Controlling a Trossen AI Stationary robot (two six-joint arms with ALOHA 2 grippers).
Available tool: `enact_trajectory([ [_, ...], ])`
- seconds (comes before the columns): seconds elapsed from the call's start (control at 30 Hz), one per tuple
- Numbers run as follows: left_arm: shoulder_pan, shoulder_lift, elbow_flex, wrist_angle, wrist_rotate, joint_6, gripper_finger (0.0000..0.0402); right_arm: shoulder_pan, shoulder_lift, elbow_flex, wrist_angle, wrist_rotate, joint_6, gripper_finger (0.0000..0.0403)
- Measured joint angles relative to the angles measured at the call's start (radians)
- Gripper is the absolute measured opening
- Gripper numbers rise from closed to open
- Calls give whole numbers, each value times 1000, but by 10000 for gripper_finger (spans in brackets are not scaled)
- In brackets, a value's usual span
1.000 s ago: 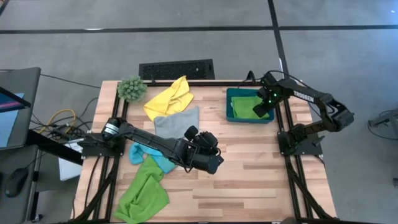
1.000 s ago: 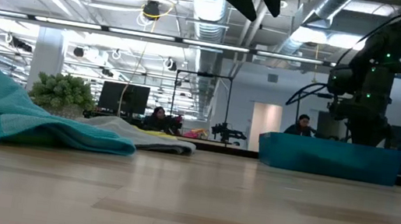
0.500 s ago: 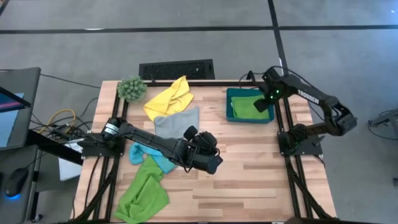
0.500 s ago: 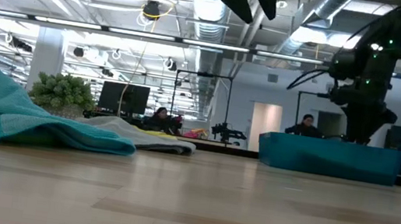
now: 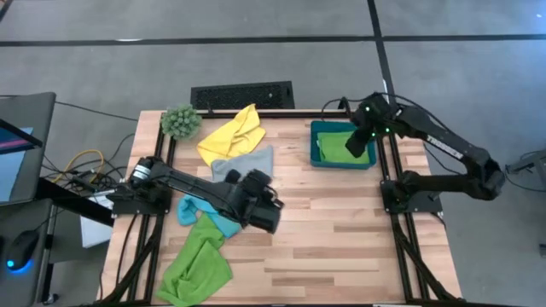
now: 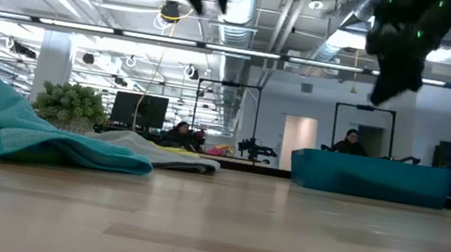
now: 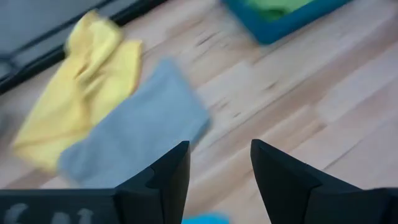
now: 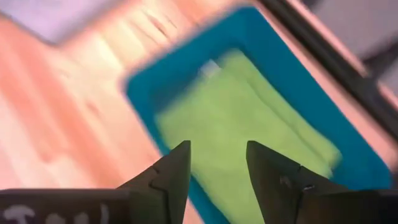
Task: Fold microfiber towels
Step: Fold the dark white microfiber cloth
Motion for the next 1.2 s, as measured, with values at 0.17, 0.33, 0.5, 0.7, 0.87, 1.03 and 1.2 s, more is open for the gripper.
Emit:
enact_trajectory([
  [0.17,-3,-50,-7,-156,59,-74,164,211,0,27,132,-44,68,178],
  [0.33,1,-114,-60,-132,147,36,164,400,81,31,281,-49,60,175],
  [0.5,2,-159,-144,-157,188,26,164,512,194,29,432,-44,-17,176],
  [0.7,3,-222,-256,-153,166,-118,164,552,357,31,652,-40,-156,173],
  [0.87,9,-259,-319,-146,160,-207,164,554,511,55,720,-23,-259,173],
  [1.03,26,-266,-356,-140,194,-211,164,555,645,66,795,23,-324,171],
  [1.2,44,-265,-363,-140,190,-205,164,566,756,66,931,28,-329,171],
])
